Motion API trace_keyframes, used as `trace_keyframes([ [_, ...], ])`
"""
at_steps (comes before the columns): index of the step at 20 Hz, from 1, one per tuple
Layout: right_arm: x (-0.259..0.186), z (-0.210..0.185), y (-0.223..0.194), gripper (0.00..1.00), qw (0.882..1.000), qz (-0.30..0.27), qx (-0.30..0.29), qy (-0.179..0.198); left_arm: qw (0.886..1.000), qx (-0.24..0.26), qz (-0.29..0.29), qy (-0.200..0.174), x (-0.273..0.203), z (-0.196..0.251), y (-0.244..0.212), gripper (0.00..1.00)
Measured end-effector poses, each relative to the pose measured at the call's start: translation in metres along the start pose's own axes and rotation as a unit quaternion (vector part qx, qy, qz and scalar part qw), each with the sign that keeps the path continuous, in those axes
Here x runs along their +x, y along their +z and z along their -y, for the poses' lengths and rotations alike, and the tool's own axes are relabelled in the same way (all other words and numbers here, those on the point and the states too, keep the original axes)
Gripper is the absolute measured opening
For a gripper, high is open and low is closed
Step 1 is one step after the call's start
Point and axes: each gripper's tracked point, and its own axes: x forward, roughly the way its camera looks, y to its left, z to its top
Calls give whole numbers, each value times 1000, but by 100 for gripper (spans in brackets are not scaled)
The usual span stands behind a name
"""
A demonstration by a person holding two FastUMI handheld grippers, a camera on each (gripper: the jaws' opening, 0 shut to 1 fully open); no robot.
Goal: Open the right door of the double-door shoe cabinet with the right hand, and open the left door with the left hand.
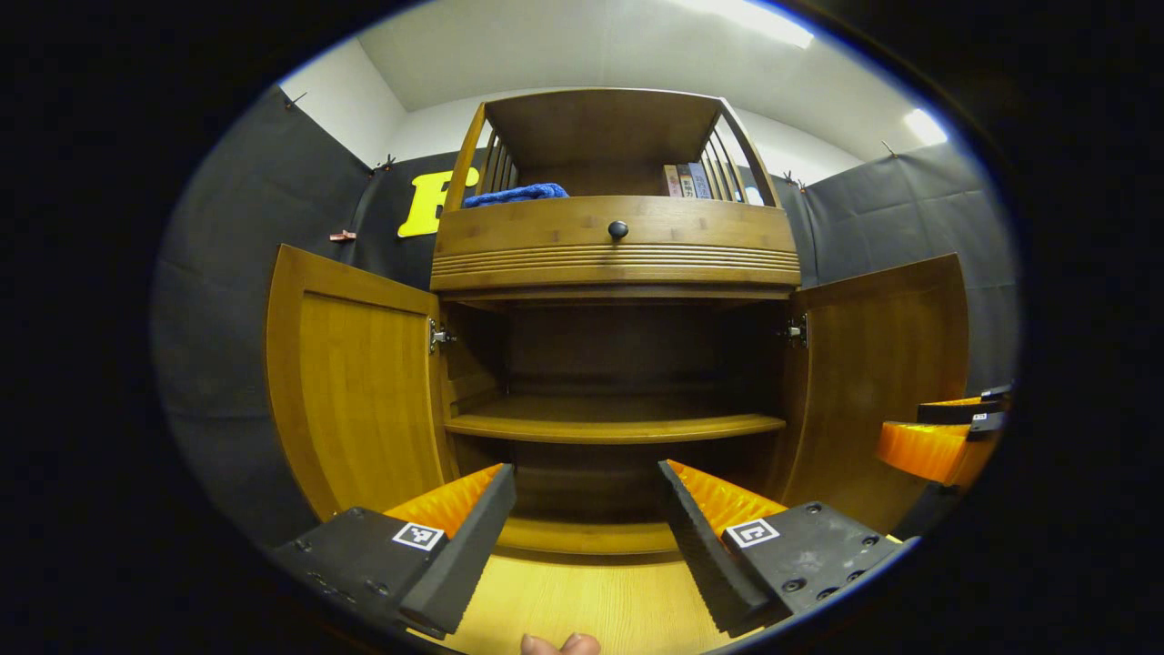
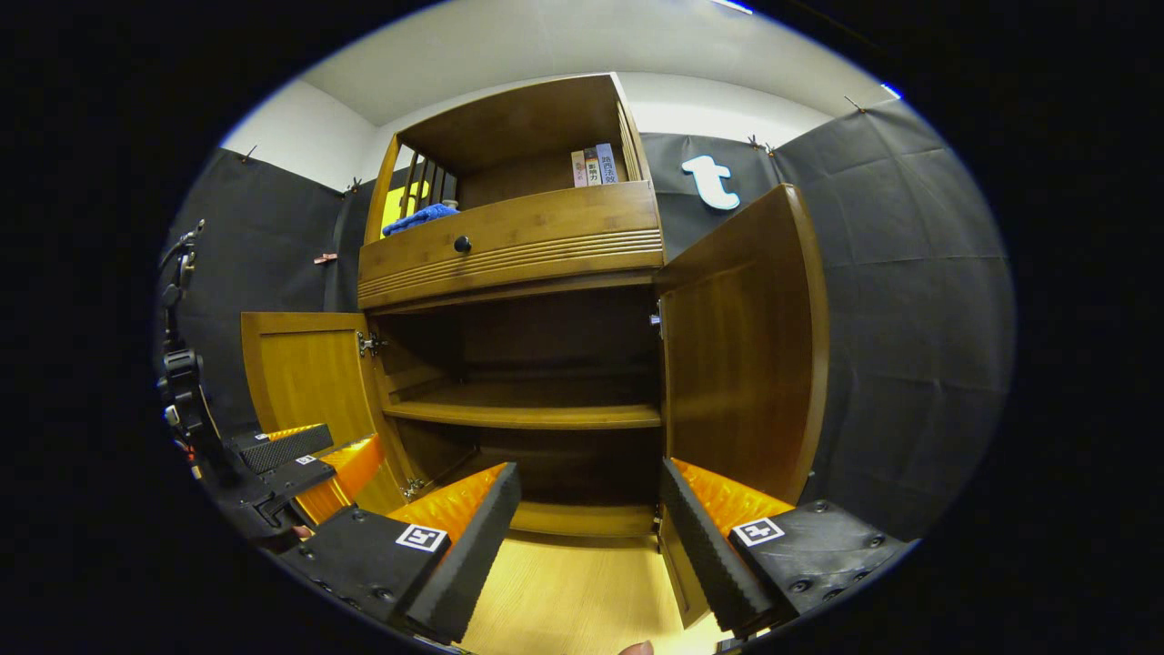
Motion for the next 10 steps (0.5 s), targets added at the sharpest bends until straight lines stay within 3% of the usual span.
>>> trace_keyframes([
  [10, -1, 0, 0, 98, 1000, 0, -2, 1, 1000, 14, 4, -2, -2, -1, 2, 99],
])
